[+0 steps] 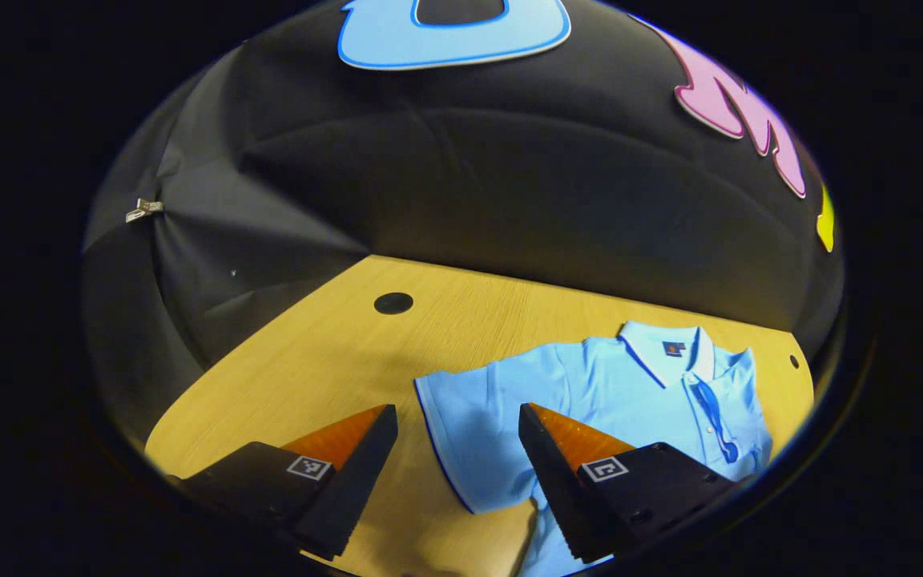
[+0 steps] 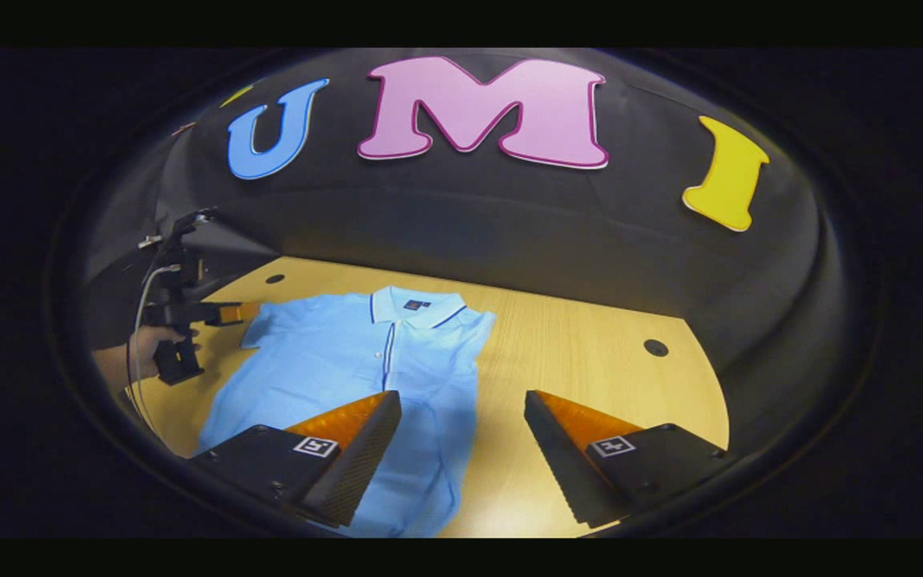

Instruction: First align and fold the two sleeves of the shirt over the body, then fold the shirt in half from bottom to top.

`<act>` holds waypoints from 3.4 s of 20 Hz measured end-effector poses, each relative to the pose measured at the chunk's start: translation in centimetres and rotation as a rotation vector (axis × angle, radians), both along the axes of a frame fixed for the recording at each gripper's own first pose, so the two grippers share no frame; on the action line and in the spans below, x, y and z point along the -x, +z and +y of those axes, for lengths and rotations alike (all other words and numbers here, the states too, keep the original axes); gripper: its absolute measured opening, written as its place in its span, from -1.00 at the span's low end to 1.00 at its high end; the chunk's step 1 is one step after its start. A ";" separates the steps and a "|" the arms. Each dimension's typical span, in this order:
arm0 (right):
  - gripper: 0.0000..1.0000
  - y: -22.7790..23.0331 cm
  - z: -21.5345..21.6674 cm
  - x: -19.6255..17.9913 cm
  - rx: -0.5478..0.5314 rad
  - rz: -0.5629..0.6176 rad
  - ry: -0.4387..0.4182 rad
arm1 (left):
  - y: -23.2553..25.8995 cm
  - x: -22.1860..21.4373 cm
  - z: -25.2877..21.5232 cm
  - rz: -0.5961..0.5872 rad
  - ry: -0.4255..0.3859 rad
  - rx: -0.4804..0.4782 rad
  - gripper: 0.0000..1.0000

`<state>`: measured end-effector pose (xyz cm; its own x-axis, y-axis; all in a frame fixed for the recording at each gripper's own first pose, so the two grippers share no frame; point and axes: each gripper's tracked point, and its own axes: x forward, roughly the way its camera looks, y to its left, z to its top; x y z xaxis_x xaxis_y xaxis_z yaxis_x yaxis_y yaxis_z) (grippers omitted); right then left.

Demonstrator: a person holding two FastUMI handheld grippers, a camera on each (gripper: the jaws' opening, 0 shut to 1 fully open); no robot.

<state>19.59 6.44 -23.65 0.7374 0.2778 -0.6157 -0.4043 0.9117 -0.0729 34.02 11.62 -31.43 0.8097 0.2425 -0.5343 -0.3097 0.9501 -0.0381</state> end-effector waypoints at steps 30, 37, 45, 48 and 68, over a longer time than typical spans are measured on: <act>0.96 -1.4 -4.2 2.3 -0.061 0.045 -0.111 | 2.9 -4.5 -8.5 -0.013 -0.262 -0.036 -0.88; 0.96 -1.7 -5.1 4.2 -0.063 0.054 -0.110 | 6.3 -3.2 -19.4 -0.070 -0.418 0.064 -0.88; 0.96 -1.6 -6.0 7.0 -0.072 0.059 -0.139 | 5.5 1.8 -22.2 -0.045 -0.447 0.140 0.92; 0.96 -2.0 -5.9 9.6 -0.084 0.085 -0.159 | 5.3 7.2 -20.2 -0.029 -0.456 0.061 0.94; 0.98 -11.5 -4.1 26.9 -0.053 0.343 -0.234 | -3.1 36.8 -15.3 0.248 -0.418 -0.018 0.94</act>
